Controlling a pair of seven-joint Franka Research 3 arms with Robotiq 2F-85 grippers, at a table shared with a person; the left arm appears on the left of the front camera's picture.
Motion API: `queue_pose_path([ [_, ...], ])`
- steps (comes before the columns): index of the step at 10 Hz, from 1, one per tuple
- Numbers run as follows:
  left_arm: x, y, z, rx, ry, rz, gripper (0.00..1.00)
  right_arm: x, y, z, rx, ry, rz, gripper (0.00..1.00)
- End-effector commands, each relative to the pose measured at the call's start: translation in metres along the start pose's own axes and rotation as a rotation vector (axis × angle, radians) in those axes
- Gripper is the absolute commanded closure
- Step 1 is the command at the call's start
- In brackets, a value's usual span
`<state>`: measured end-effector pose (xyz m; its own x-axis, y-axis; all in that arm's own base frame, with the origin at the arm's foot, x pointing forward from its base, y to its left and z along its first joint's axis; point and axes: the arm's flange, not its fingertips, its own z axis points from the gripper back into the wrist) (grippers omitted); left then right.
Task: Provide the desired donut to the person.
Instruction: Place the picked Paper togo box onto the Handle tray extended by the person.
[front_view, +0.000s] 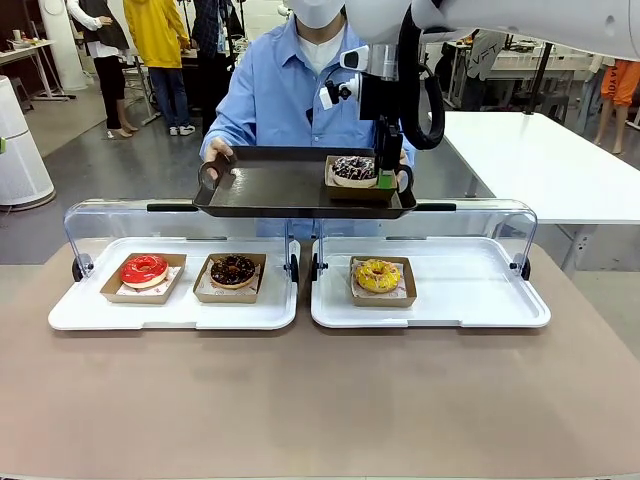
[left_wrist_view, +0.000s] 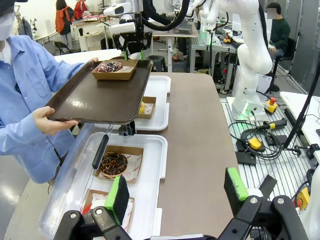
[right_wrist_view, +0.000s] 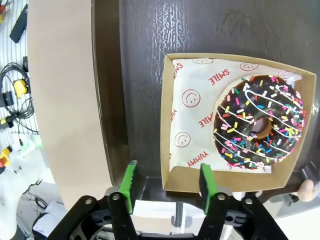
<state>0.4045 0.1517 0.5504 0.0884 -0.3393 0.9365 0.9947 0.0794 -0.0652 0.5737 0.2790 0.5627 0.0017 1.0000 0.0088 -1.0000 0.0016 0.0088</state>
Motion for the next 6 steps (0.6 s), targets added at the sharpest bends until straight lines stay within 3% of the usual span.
queue_pose_path([
  [1,0.001,-0.0018,0.0014,-0.001,-0.005,-0.004,0.0,-0.0016,-0.0047,0.0039,0.017,-0.008,0.019,0.0],
  [6,0.001,-0.0018,0.0014,-0.001,-0.005,-0.004,0.0,-0.0096,0.0002,0.0038,0.022,-0.019,0.021,0.0],
])
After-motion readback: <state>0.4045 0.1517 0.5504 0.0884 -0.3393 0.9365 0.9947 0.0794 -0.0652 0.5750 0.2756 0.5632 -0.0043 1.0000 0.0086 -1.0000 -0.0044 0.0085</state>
